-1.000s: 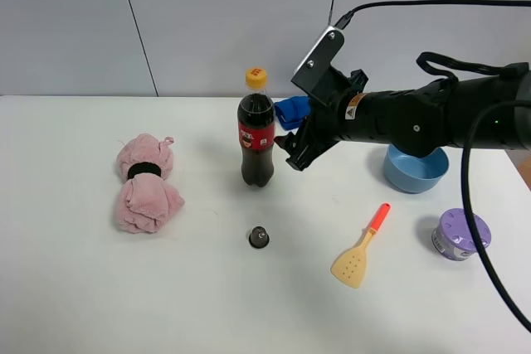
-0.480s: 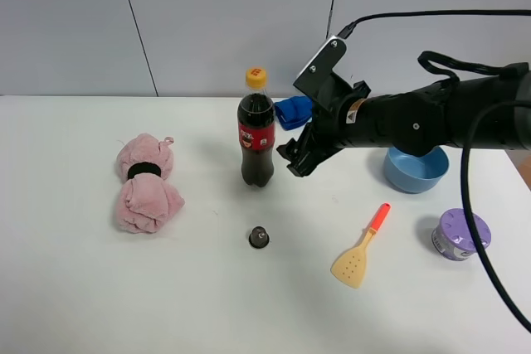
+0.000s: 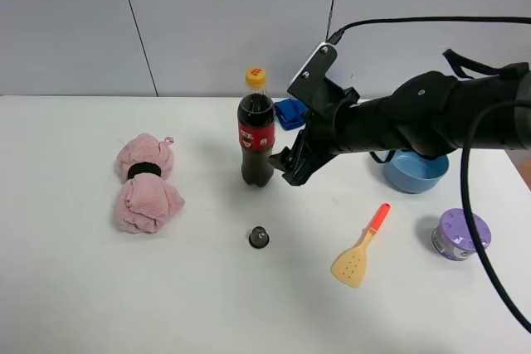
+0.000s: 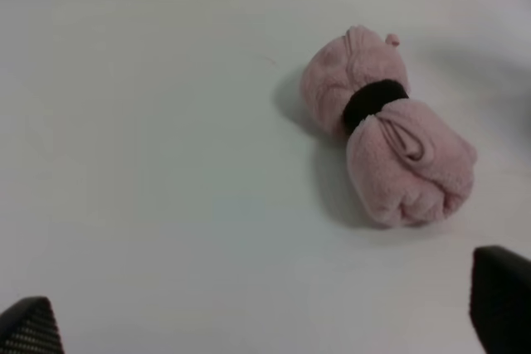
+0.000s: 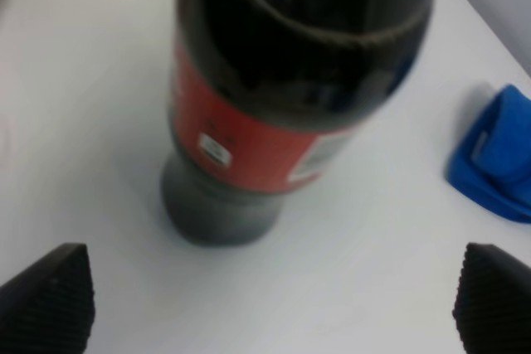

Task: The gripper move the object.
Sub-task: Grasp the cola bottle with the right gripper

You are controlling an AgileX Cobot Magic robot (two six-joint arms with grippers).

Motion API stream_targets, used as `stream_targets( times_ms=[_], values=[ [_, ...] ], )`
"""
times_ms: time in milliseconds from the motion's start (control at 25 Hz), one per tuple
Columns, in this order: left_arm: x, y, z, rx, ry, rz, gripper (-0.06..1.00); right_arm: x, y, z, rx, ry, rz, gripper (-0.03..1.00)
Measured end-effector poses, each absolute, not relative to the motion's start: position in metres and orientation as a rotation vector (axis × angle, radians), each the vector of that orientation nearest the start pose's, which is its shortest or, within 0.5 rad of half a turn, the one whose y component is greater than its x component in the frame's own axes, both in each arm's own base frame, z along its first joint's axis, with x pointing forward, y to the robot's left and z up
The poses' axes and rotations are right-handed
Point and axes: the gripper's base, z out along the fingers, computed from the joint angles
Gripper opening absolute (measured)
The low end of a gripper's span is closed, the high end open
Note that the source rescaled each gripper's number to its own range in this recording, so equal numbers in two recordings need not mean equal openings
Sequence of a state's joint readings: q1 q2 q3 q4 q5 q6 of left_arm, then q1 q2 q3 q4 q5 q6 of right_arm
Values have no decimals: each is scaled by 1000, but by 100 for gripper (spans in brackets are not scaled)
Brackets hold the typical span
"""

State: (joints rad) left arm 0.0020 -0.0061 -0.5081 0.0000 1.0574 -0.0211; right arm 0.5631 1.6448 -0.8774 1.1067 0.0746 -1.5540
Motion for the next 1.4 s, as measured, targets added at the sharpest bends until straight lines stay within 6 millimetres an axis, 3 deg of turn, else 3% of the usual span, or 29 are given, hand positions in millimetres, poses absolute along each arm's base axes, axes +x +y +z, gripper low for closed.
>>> stream_targets(
  times_ms=[280, 440, 680, 920, 1160, 1240, 1320, 1360, 1400],
  values=[
    [-7, 0, 280, -23, 2027, -12, 100, 280, 189, 203, -1111, 1986, 214, 65],
    [-7, 0, 280, -23, 2027, -12, 100, 282, 192, 194, -1108, 2010, 239, 65],
    [-7, 0, 280, -23, 2027, -12, 100, 299, 202, 173, -1127, 2047, 234, 65],
    [-7, 0, 280, -23, 2027, -12, 100, 320, 216, 183, -1107, 1992, 258, 64],
    [-7, 0, 280, -23, 2027, -12, 100, 337, 228, 176, -1103, 1990, 275, 63],
    [-7, 0, 280, -23, 2027, -12, 100, 338, 229, 173, -1105, 1994, 280, 54],
    [-7, 0, 280, -23, 2027, -12, 100, 338, 229, 172, -1105, 1996, 285, 30],
    [-7, 0, 280, -23, 2027, -12, 100, 338, 229, 171, -1106, 1998, 288, 10],
    [-7, 0, 280, -23, 2027, -12, 100, 337, 230, 171, -1105, 1998, 300, 0]
  ],
)
